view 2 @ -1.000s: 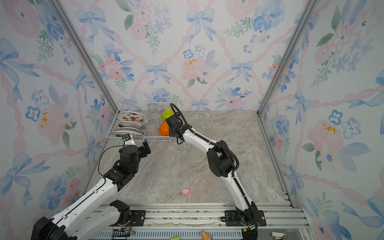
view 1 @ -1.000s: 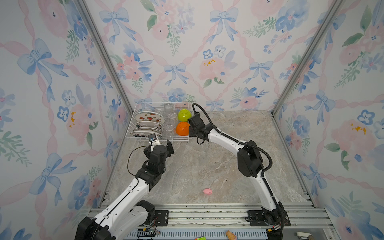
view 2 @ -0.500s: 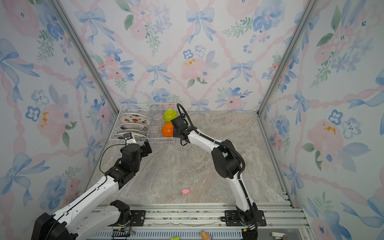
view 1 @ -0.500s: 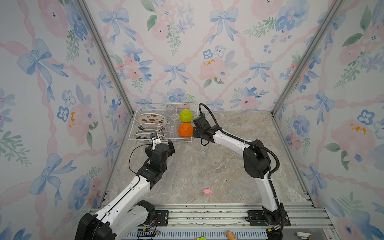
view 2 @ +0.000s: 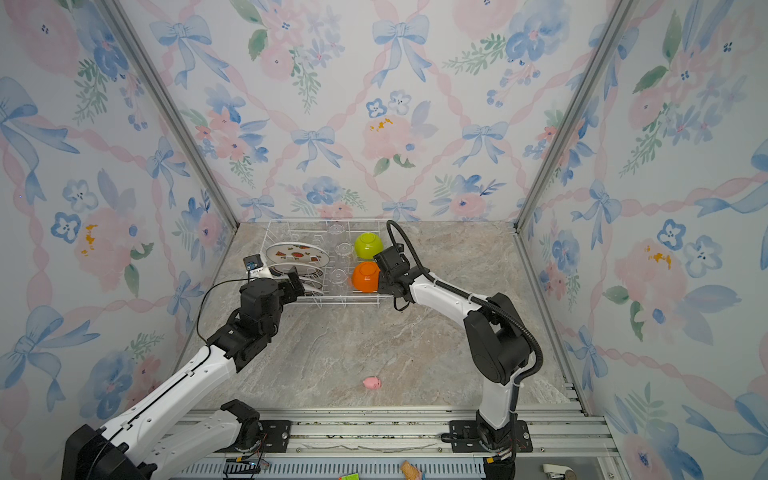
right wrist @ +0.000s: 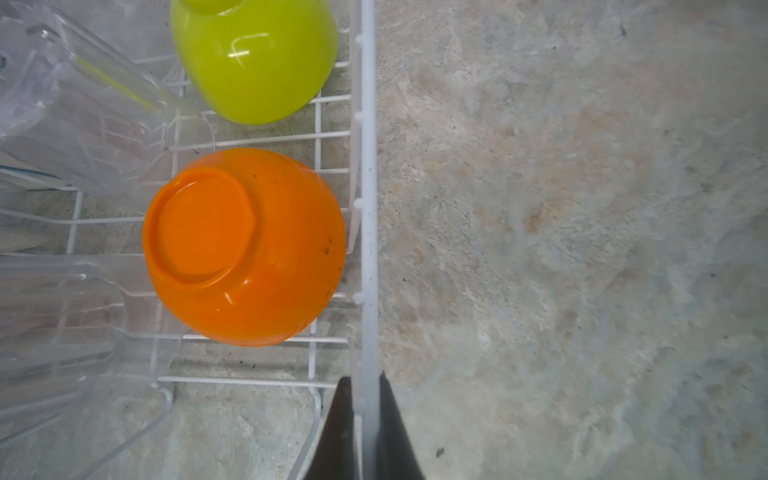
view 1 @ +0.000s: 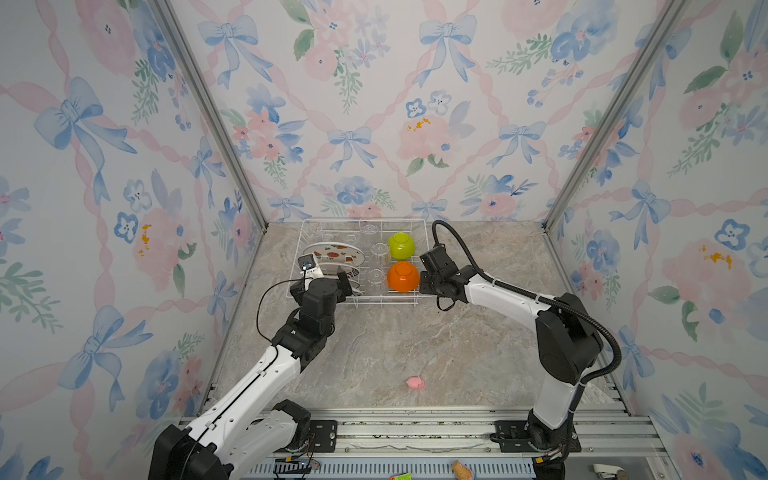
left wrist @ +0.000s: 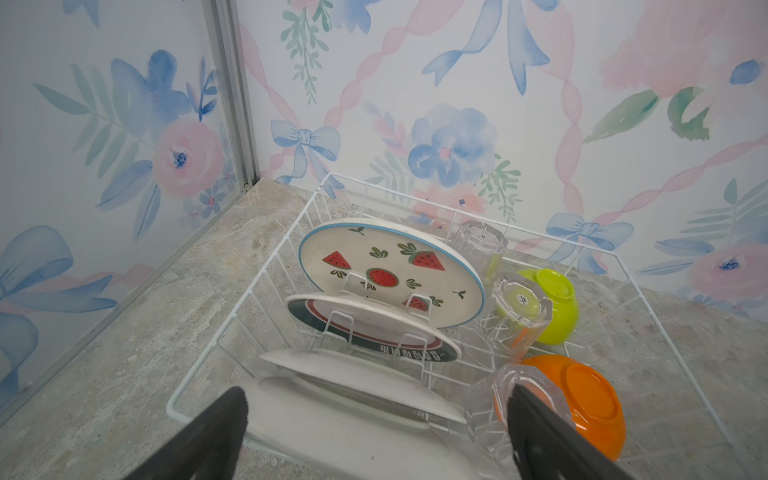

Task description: Unload the mixed dishes from the dish rack

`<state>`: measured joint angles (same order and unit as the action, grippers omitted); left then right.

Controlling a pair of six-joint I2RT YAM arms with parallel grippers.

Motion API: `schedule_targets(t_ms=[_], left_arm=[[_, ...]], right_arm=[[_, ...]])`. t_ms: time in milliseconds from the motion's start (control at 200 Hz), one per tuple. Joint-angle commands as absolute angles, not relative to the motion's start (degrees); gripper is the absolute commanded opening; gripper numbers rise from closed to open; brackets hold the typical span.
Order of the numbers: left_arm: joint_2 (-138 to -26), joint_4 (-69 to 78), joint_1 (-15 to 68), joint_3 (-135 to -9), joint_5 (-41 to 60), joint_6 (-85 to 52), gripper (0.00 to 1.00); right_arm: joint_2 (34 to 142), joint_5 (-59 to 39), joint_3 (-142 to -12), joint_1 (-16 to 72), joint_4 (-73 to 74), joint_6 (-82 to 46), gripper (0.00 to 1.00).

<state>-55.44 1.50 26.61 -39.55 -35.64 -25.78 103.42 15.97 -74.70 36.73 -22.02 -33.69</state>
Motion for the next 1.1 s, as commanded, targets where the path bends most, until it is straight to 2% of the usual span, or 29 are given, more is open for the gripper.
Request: schedule_targets(t_ms=[0, 340, 445, 695, 970, 1095], left_arm=[[-53.82, 0.82, 26.96, -41.22, -35.82, -25.49, 0.98], [-53.24, 0.67, 27.99, -41.75, -34.78, -25.84, 0.98], [-53.36, 0.63, 28.19, -41.74, -35.41, -25.84, 0.98], [-56.51, 0.62, 28.25, -44.53, -37.38, -24.32, 0.98], [-60.82, 0.46, 27.96, -46.56, -36.77, -23.66, 0.98], [-63.44, -0.48, 26.68, -47.73, -33.08, -24.42, 0.98]], right_arm=[[100.11, 23.69, -66.96, 34.43, -38.71, -31.08, 0.0], [85.14, 27.17, -53.64, 28.23, -39.54, -29.59, 0.0], [81.69, 30.34, -51.9, 27.03, -41.49, -27.48, 0.0], [74.55, 30.7, -50.45, 19.23, -44.12, -21.47, 0.0], [72.81, 25.38, -52.48, 15.44, -44.16, -19.42, 0.0], [73.65, 24.43, -53.19, 15.44, -43.16, -19.73, 0.0]])
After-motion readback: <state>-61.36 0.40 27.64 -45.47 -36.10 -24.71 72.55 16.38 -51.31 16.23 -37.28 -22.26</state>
